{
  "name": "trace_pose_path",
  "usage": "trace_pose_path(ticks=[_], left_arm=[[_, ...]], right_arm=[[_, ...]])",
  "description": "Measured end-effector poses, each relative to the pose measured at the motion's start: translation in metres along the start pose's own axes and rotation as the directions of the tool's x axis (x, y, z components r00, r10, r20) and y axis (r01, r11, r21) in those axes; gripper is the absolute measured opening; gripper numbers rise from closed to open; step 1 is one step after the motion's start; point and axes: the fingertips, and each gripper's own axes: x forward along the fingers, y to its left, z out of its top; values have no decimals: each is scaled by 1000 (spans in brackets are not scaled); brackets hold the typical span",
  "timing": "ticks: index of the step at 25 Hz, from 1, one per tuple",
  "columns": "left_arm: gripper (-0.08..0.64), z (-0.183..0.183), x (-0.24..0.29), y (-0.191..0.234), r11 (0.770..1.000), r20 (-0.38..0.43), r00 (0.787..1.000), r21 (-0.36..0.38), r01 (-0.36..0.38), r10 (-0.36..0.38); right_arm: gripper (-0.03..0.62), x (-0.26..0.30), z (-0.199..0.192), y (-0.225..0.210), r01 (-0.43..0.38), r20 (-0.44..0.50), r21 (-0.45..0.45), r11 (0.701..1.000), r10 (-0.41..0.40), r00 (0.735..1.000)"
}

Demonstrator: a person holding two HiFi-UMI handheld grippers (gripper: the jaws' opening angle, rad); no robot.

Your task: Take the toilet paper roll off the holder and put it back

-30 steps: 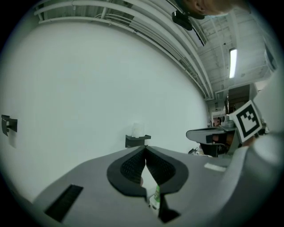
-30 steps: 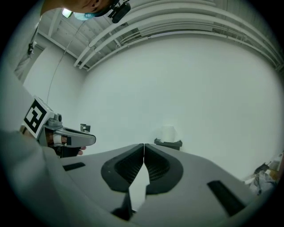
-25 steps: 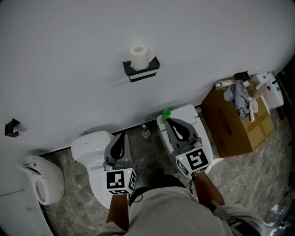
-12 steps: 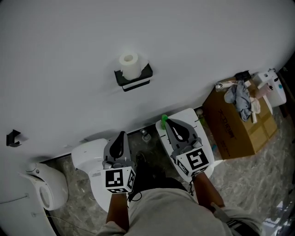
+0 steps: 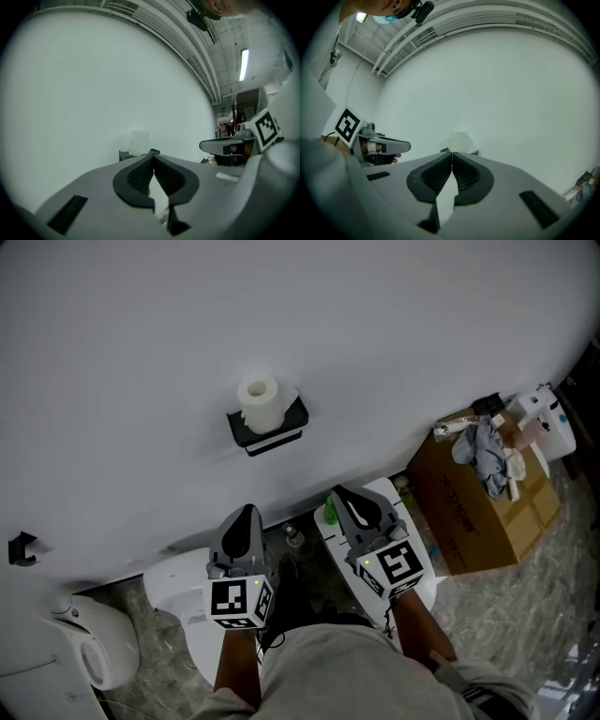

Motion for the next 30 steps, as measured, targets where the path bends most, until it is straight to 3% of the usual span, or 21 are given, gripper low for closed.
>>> trace_pose_path(ticks=[10,12,24,27,30], left_arm=[[12,5,55,35,999,-21,998,-12,50,-51],[36,3,65,40,998,-37,998,-9,58,-58],[176,3,114,66,995,-60,993,-7,98,-98],[212,4,124,67,989,-79,986,3,148,-148],[224,5,133,65,967,-113,963,33,251,-246]], right_arm=[[27,62,1,-11,-27,-18,15,1000,28,999],[118,73,-2,-12,-36,-30,29,999,37,999],[173,121,-4,-29,-41,-46,56,998,43,998],[191,132,-3,-29,-62,-48,62,996,65,997],[206,142,0,-29,-113,-43,83,990,117,992]])
